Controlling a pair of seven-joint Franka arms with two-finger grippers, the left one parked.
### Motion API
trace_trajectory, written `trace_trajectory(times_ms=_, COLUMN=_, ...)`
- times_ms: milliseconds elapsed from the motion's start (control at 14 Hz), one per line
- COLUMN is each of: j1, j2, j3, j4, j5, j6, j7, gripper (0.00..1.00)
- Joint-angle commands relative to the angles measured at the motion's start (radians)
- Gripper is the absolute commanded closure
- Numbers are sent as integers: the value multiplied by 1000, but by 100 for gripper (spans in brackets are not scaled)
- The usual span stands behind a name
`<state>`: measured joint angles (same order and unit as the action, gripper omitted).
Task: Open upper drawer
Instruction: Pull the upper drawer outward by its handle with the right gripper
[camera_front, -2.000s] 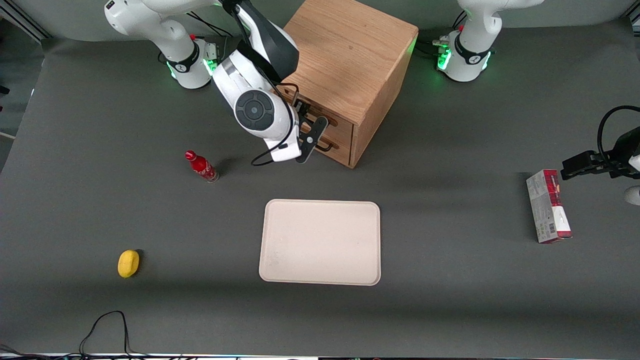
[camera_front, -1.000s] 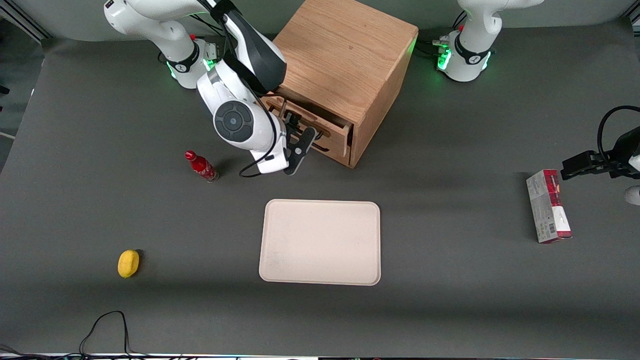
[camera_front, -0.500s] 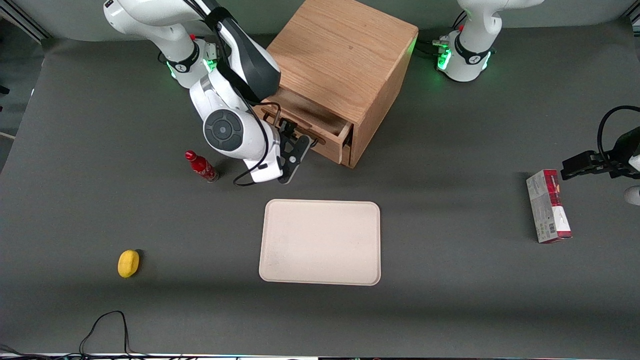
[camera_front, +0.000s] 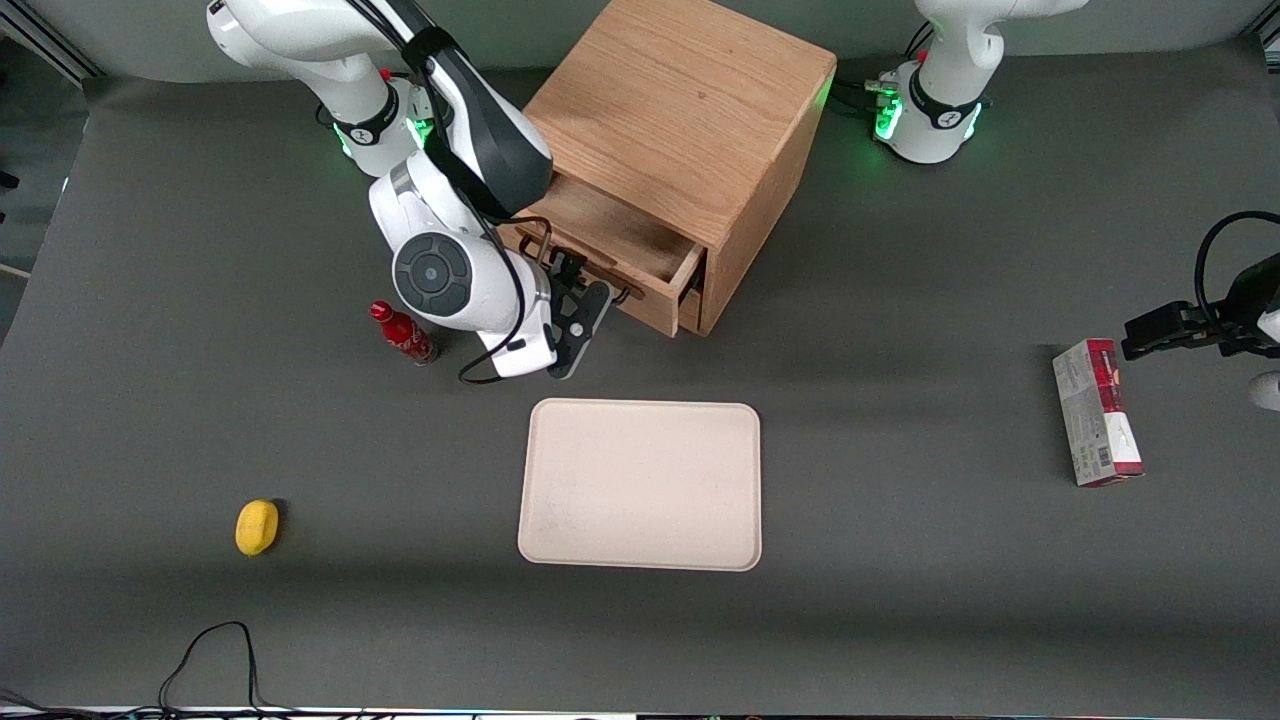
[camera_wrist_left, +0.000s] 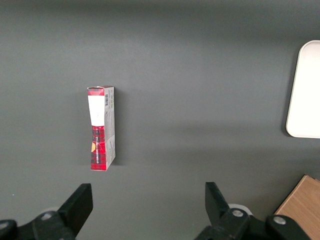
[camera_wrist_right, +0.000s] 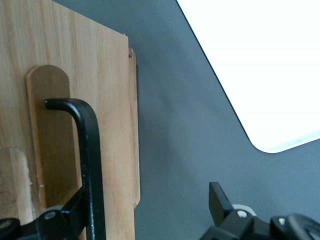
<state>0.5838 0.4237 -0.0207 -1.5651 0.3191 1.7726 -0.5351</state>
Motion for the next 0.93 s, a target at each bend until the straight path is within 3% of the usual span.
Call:
trace_trajectory(times_ms=0, j1=-12, j2=18, j3=-1, j4=36, j5=-15, j6=2, j7=-31, gripper=0)
trace_trajectory(times_ms=857, j1=-56, j2=13, j3=-1, j4=50, j5=-35, j6=19, j7=-45, gripper=0)
